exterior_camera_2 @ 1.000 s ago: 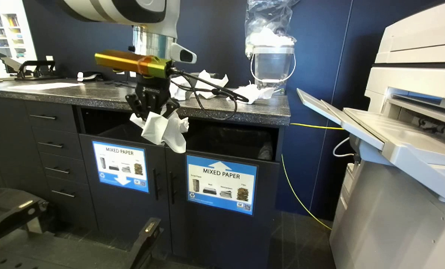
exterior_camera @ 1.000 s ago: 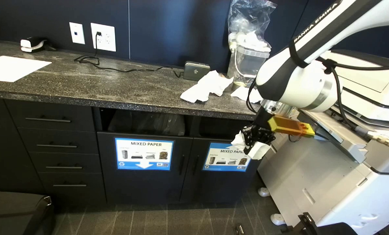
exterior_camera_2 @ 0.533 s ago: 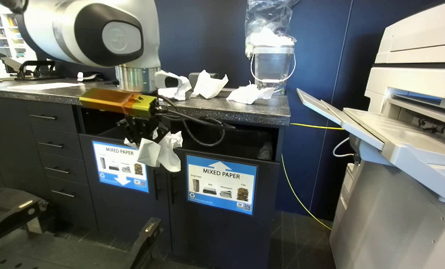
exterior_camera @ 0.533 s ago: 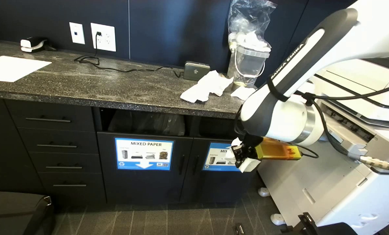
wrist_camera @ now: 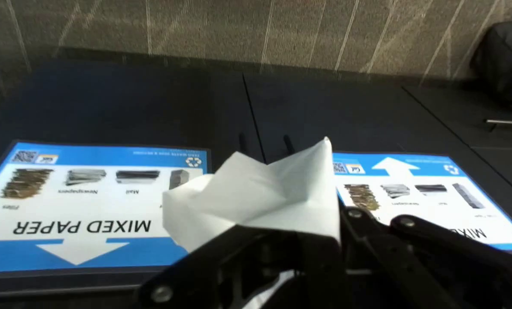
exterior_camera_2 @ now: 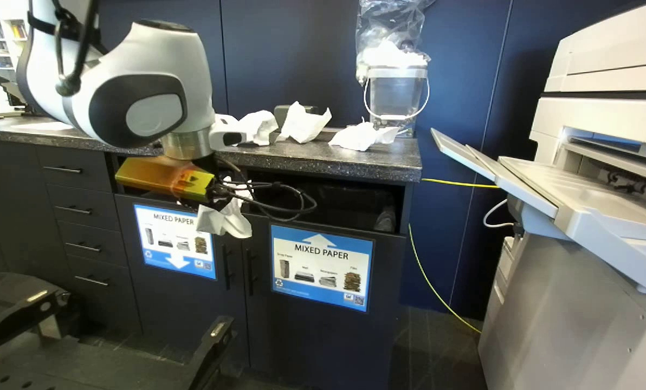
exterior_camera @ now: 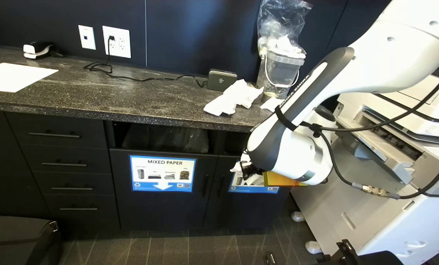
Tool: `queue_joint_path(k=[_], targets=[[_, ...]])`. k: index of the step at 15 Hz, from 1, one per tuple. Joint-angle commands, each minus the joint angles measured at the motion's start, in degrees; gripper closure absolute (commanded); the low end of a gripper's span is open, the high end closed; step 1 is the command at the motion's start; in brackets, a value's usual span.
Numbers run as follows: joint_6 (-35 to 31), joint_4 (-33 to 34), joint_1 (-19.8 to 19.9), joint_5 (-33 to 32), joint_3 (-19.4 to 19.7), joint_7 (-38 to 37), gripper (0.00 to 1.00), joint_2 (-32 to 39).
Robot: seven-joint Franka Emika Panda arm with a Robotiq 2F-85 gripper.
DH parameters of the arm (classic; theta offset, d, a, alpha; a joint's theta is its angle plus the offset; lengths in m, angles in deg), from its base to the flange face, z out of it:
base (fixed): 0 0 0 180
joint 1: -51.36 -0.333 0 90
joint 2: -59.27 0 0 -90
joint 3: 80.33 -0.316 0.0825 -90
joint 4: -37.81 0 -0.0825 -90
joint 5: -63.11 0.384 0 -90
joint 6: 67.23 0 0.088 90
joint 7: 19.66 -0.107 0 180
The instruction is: Pick up two pieces of paper from the countertop and put them in the right bin.
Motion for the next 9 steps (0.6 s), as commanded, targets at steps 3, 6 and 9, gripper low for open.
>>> queue_joint_path(k=[3,6,9], targets=[[-23.28,5.25,6.69,-16.83,1.19,3.69,0.93,20.24],[-32.7,10.17,6.75,-24.65,5.36,4.76,0.93,29.97],[-39.08,16.86,-2.39,-34.86,16.67,-7.44,0.94,33.84]])
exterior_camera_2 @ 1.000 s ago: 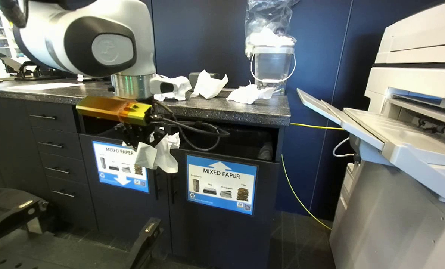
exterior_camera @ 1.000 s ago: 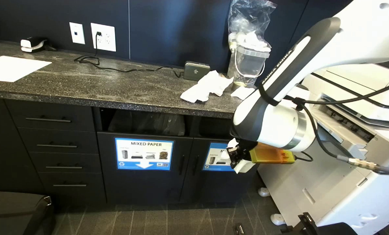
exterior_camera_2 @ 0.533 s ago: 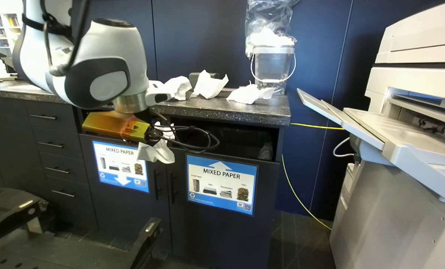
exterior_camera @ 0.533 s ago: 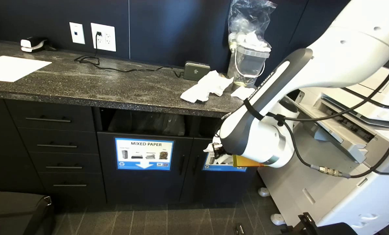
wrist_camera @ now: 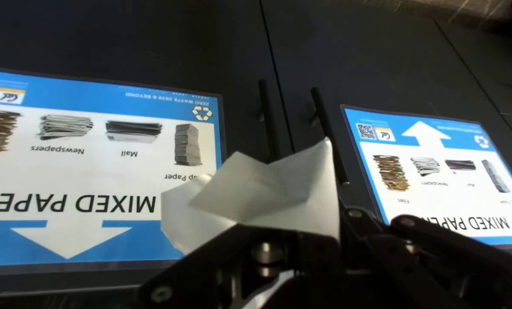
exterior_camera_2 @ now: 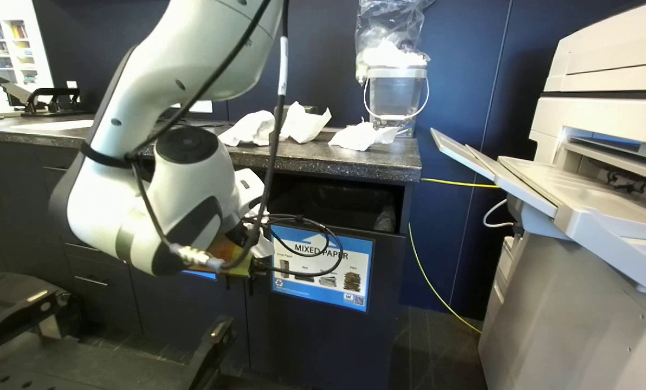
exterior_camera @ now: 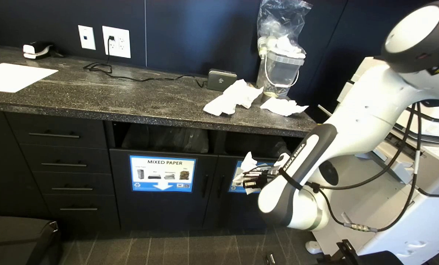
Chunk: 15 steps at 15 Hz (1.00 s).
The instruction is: Pick up two pieces of paper from the countertop and put them in the right bin.
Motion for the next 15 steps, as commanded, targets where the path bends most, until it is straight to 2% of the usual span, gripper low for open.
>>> queue_joint_path(k=[1,5,6,7,8,9,10,11,12,13,14,15], targets=[[-9.56,9.7,-6.93,-5.88,7.35,-8.05,0.94,7.52],[-16.63,16.91,-11.51,-2.84,9.7,-13.52,0.94,11.67],[-11.83,20.82,-5.52,-1.84,3.75,-8.46,0.94,12.09],[-11.44,22.82,-5.97,-1.4,3.58,-9.02,0.95,13.07],[-16.12,22.71,-12.05,-1.09,8.64,-15.45,0.93,13.64],[-15.37,25.16,-8.04,0.09,4.27,-11.8,0.93,14.89],[-11.27,29.24,-6.06,0.32,2.13,-10.41,0.93,15.35],[-14.56,29.35,-7.81,1.21,3.27,-11.8,0.93,16.81],[-16.3,30.47,-12.07,1.97,7.19,-17.24,0.93,16.42],[-11.31,36.23,-6.04,2.38,0.62,-11.46,0.94,18.57],[-11.84,39.37,-6.55,2.96,0.55,-11.97,0.93,20.88],[-17.46,37.3,-12.28,3.94,6.17,-19.08,0.94,20.44]])
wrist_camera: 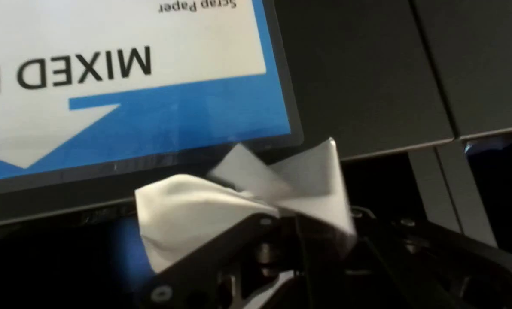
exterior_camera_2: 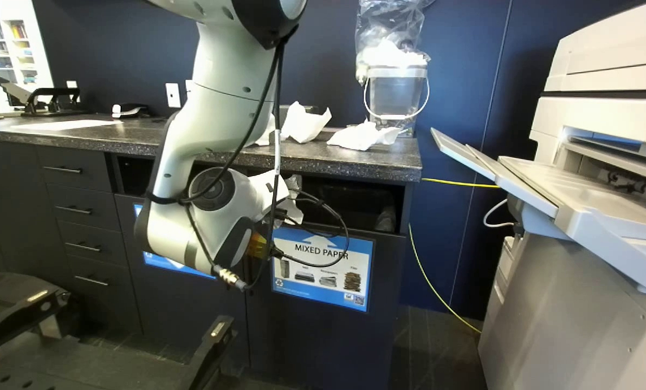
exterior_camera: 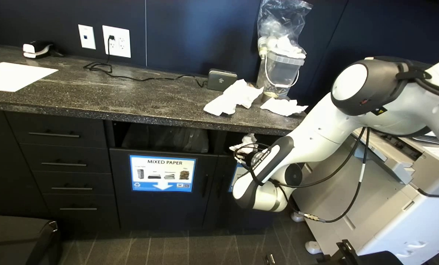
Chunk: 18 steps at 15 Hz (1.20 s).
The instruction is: Pick up two pieces of paper from the countertop and put them in the right bin.
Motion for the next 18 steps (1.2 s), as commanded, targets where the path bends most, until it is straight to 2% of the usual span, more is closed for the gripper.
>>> queue_joint_path(k=[1,2,3,4,5,6,7,8,9,10,11,13,14,15,16,17,18], targets=[[-0.72,13.67,1.36,2.3,-3.91,-0.06,0.94,7.09],[-0.69,15.72,1.37,2.45,-4.29,-0.33,0.94,8.32],[-8.22,13.54,-4.86,3.6,2.0,-7.14,0.93,9.23],[-1.01,20.41,1.15,2.9,-5.13,-1.14,0.93,10.51],[-1.09,22.41,0.58,3.09,-4.9,-1.84,0.93,11.9],[-4.87,23.95,-0.94,3.42,-4.37,-2.77,0.94,14.79],[-5.67,25.38,-0.87,3.63,-4.81,-3.15,0.94,15.63],[-0.87,29.93,0.78,3.67,-7.28,-1.63,0.93,15.84],[-0.7,32.14,1.26,2.5,-8.05,-0.88,0.93,17.65],[-8.57,29.96,-5.46,5.52,-0.54,-8.3,0.93,18.2],[-1.08,33.53,-6.18,8.13,0.46,-9.61,0.94,13.84],[-0.69,35.85,-10.4,11.65,5.82,-13.39,0.93,14.18],[-8.65,28.84,-8.7,11.89,3.61,-11.21,0.93,13.83],[-1.16,39.01,-12.88,15.21,8.09,-14.22,0.93,15.46],[-1.14,38.73,-15.11,17.28,10.85,-15.67,0.94,15.32],[-5.33,34.11,-14.45,17.85,9.76,-14.54,0.94,14.54],[-2.38,37.05,-17.32,20.67,13.57,-16.73,0.93,14.49]])
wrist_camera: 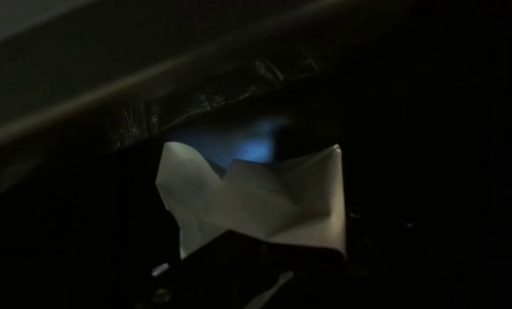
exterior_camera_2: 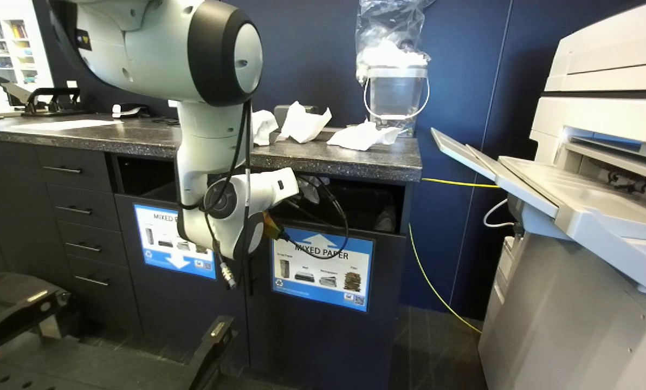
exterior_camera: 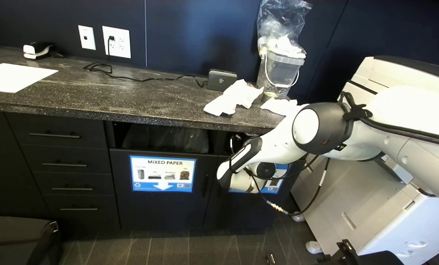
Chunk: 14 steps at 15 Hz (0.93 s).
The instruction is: Pick up two pieces of paper from the countertop and put them in the right bin.
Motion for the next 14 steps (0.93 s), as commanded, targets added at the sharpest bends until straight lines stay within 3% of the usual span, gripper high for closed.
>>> queue_joint_path(k=[1,2,3,4,5,6,7,8,9,10,11,12,13,14], targets=[[-0.15,3.77,-7.93,7.64,9.76,-5.83,0.94,0.47],[-5.17,-0.51,-6.63,7.1,7.31,-3.99,0.93,0.62],[-0.5,2.91,-10.63,10.83,12.95,-7.14,0.94,0.54],[-1.55,0.87,-11.68,11.89,14.07,-7.44,0.94,0.14],[-4.43,-1.39,-11.11,11.85,12.58,-6.13,0.95,0.13],[-1.02,0.39,-14.08,14.78,16.6,-8.32,0.94,0.14],[-1.47,-1.21,-14.42,14.88,16.58,-8.28,0.69,0.19],[-5.08,-3.46,-12.69,13.65,13.51,-6.49,0.68,0.21],[-0.19,-1.1,-16.19,16.63,18.59,-9.19,0.61,0.23],[-0.31,-1.93,-16.75,16.99,19.07,-9.43,0.54,0.31],[-6.17,-5.11,-12.79,14.0,12.96,-5.97,0.48,0.32],[-0.3,-2.26,-17.25,17.8,19.5,-10.03,0.38,0.28],[-0.28,-2.91,-17.29,17.9,19.31,-10.1,0.32,0.39],[-5.42,-5.49,-13.68,14.96,13.98,-7.1,0.25,0.4]])
